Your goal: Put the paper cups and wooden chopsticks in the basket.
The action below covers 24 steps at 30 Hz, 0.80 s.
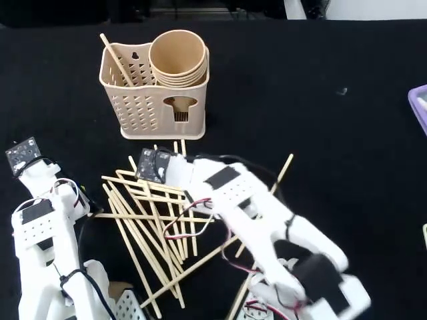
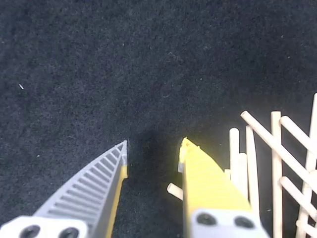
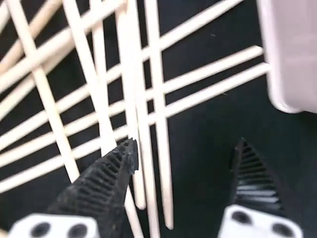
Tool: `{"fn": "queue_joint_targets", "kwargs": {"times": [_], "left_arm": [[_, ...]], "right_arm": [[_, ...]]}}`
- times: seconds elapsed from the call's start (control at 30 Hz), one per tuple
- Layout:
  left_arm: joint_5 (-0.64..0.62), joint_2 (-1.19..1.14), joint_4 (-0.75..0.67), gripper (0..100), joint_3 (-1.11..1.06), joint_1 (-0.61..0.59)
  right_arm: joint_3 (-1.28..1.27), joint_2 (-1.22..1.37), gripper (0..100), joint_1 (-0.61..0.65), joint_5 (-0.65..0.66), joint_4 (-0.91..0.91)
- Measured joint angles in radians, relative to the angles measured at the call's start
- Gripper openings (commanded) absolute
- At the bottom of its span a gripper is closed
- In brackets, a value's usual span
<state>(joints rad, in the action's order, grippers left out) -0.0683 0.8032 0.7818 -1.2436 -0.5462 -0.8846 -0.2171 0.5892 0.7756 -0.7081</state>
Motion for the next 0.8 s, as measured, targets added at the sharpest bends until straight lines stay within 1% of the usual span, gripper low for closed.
{"fn": "queue_joint_targets", "kwargs": {"times": [0.1, 0.13, 0.2, 0.3, 0.33, 0.37, 0.4, 0.5, 0.63, 0.8], "left_arm": [[0.0, 0.0, 0.0, 18, 0.0, 0.0], [0.0, 0.0, 0.0, 18, 0.0, 0.0], [0.0, 0.0, 0.0, 18, 0.0, 0.0], [0.0, 0.0, 0.0, 18, 0.0, 0.0], [0.0, 0.0, 0.0, 18, 0.0, 0.0], [0.0, 0.0, 0.0, 18, 0.0, 0.0], [0.0, 0.0, 0.0, 18, 0.0, 0.0], [0.0, 0.0, 0.0, 18, 0.0, 0.0], [0.0, 0.0, 0.0, 18, 0.0, 0.0], [0.0, 0.0, 0.0, 18, 0.0, 0.0]], "right_arm": [[0.048, 0.114, 29.1, 0.0, -0.005, 0.018], [0.072, 0.144, 27.6, 0.0, -0.005, 0.02], [0.115, 0.189, 19.4, 0.0, -0.005, 0.018], [0.169, 0.221, 1.3, 0.0, -0.005, -0.017], [0.183, 0.221, 1.1, 0.0, -0.005, -0.034], [0.192, 0.222, 3.7, 0.0, -0.005, -0.051], [0.199, 0.222, 4.2, 0.0, -0.005, -0.072], [0.21, 0.215, 0.8, -0.011, -0.005, -0.126], [0.21, 0.16, 1.1, -0.063, -0.005, -0.17], [0.176, 0.055, 1.1, -0.095, -0.005, -0.184]]}}
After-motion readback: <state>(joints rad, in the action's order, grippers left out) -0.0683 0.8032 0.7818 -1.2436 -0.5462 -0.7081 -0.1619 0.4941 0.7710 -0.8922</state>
